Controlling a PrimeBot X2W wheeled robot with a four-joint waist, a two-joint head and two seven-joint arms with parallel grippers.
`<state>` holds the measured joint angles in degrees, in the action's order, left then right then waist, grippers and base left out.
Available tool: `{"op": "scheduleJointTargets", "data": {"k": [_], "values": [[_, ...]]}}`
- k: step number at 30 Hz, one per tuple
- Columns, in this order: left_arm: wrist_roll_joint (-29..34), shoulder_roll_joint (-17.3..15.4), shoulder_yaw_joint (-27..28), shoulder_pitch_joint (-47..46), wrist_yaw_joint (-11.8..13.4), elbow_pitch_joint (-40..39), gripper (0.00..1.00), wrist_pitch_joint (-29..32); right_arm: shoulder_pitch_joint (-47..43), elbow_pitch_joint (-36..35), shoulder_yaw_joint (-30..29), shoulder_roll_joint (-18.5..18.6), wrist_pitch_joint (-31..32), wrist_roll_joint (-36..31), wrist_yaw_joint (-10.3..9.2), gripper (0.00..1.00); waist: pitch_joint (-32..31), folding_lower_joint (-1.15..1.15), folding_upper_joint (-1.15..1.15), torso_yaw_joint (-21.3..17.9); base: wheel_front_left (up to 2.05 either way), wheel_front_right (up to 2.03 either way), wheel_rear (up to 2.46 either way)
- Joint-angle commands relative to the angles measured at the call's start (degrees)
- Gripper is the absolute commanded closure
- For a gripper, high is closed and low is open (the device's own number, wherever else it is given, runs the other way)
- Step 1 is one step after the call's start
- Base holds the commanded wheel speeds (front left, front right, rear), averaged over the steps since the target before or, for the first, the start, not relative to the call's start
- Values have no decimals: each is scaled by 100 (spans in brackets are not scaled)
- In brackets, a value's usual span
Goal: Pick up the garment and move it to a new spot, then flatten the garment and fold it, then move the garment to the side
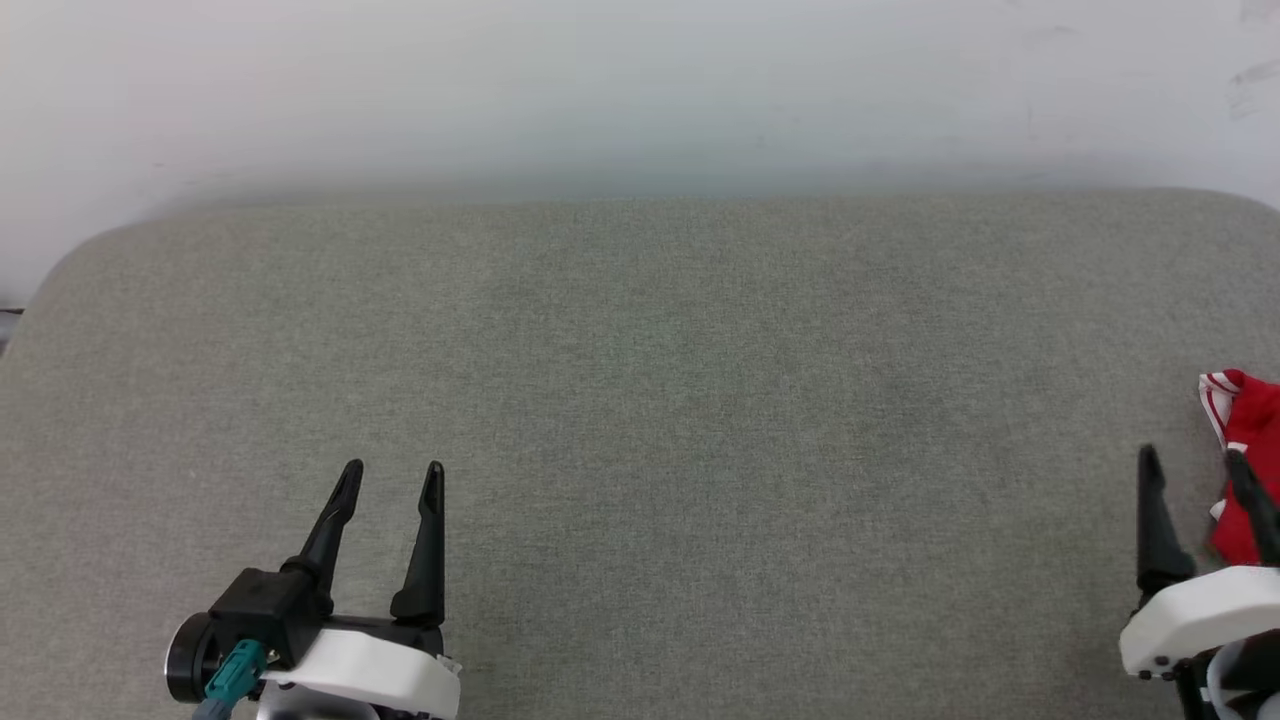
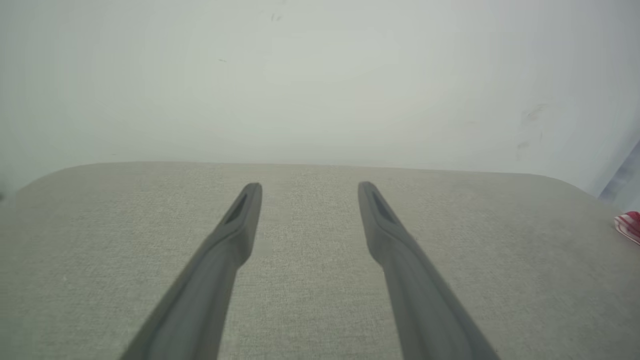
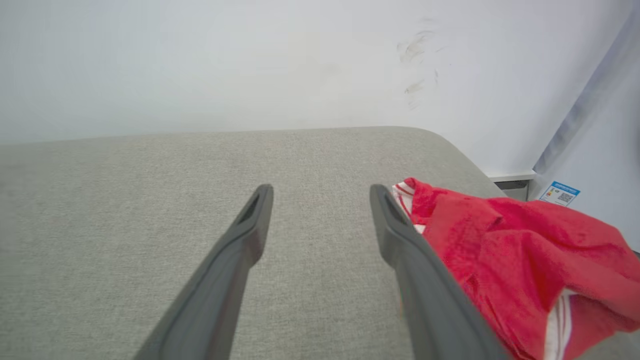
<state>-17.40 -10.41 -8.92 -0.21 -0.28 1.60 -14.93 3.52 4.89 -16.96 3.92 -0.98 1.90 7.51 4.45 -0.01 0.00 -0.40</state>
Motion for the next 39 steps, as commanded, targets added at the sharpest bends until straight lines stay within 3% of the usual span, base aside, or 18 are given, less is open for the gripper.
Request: {"op": "scheduleJointTargets", "data": {"k": [1, 8, 20, 39], "values": [[14, 17, 52, 98, 32, 29, 0, -36, -144, -104, 166, -34, -18, 82, -4, 0, -74, 1, 0, 24, 0, 0, 0], [107, 41, 141, 256, -4, 170, 0, -32, -644, -683, 689, -93, 43, 269, -4, 0, -311, 1, 0, 55, 0, 0, 0], [233, 122, 178, 583, 16, 210, 0, -32, -1340, -1597, 989, -108, 312, 458, -4, 0, -568, 1, 0, -3, 0, 0, 0], [282, 199, 296, 518, -73, 300, 0, -33, -1309, -1605, 1143, -110, 305, 542, -4, 0, -641, 1, 0, 35, 0, 0, 0]]}}
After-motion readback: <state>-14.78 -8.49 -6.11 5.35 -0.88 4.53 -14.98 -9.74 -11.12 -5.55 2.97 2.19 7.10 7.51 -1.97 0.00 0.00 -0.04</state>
